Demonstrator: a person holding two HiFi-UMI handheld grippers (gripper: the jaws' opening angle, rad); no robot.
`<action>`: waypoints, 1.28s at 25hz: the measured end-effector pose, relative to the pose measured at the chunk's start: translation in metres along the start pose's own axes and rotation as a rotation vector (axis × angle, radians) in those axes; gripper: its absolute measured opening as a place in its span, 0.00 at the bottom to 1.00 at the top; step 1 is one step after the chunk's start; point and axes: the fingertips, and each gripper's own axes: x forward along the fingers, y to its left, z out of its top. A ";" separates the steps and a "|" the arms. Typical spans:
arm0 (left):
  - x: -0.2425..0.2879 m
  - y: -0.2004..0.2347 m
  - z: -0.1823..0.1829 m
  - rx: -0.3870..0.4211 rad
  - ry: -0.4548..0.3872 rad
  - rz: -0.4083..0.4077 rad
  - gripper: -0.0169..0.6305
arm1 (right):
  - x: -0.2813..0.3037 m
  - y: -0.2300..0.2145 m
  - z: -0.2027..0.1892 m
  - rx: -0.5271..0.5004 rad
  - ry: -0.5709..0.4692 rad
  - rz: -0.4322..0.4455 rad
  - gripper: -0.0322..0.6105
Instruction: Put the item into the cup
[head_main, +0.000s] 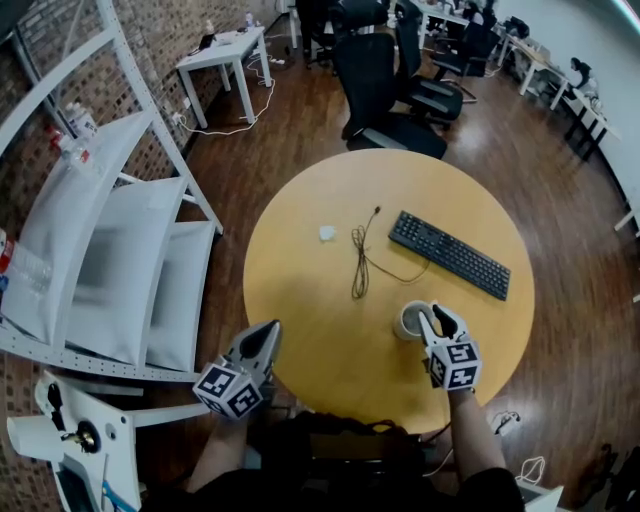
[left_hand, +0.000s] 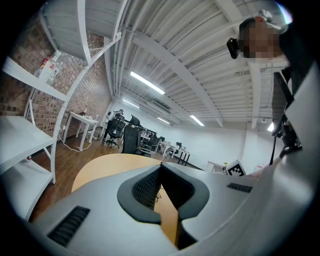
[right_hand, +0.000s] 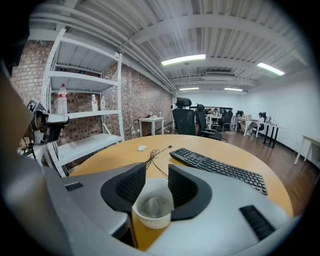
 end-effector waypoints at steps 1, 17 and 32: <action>0.001 0.000 0.000 0.003 0.001 -0.003 0.01 | -0.004 -0.001 0.004 0.007 -0.020 -0.005 0.27; 0.049 -0.042 0.011 0.064 0.037 -0.184 0.01 | -0.130 -0.061 0.016 0.264 -0.298 -0.198 0.17; 0.099 -0.056 0.020 0.125 0.104 -0.259 0.01 | -0.220 -0.105 -0.009 0.389 -0.413 -0.465 0.12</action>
